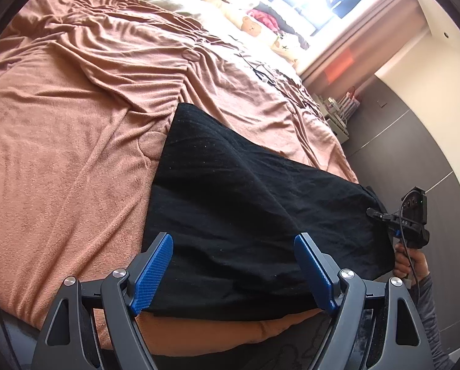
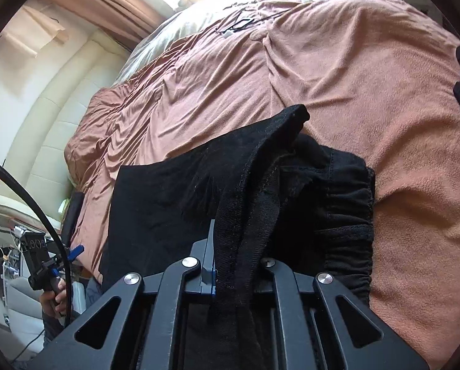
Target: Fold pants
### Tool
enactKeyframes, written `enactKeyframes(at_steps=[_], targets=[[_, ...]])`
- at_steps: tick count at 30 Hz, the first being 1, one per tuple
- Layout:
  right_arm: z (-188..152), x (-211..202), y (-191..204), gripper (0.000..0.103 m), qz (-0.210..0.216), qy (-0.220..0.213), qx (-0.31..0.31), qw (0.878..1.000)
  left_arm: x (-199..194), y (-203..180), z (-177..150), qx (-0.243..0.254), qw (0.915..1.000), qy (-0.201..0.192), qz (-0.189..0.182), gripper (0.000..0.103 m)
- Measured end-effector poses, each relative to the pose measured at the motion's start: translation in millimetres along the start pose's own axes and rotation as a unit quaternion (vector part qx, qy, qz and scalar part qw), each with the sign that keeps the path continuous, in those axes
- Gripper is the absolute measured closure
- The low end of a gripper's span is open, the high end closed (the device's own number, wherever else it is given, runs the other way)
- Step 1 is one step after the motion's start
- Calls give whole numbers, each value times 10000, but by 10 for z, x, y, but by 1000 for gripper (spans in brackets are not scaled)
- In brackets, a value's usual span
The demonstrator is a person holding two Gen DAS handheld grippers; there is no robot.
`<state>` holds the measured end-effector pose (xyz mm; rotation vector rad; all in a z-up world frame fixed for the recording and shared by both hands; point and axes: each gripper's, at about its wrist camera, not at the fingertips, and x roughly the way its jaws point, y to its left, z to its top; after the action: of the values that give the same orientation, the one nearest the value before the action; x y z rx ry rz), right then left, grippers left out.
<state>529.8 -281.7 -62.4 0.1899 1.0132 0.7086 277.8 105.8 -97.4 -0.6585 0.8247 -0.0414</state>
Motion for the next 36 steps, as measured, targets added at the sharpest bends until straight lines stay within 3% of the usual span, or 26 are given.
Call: enactKeyframes(at_steps=[8,18,21,23,25,28,36], targets=[[96,-451,490,98,-736,-601,-845,9919,12,-29,10,47,10000,-30,-30,20],[89,-405,705,97,-1379,-358,-1117,9835,133,45,-10,31,9996,132,255,20],[99,-235,596,79,-2090,-50,-973,9730,180,92,-20,4,9991,215,378,20],[42,-192,508,59,-2518,15,-892,9637,215,119,-28,-30,9987,278,415,20],[-41,-250,420,53,-2307,-69,-650,9708,242,140,-45,-55,9984,334,453,20],[-208,-381,255,53,-1925,-183,-219,9809,276,179,-78,-114,9978,403,522,20],[-732,-584,-285,53,-1330,-245,680,9885,292,269,-169,-216,9971,497,540,21]])
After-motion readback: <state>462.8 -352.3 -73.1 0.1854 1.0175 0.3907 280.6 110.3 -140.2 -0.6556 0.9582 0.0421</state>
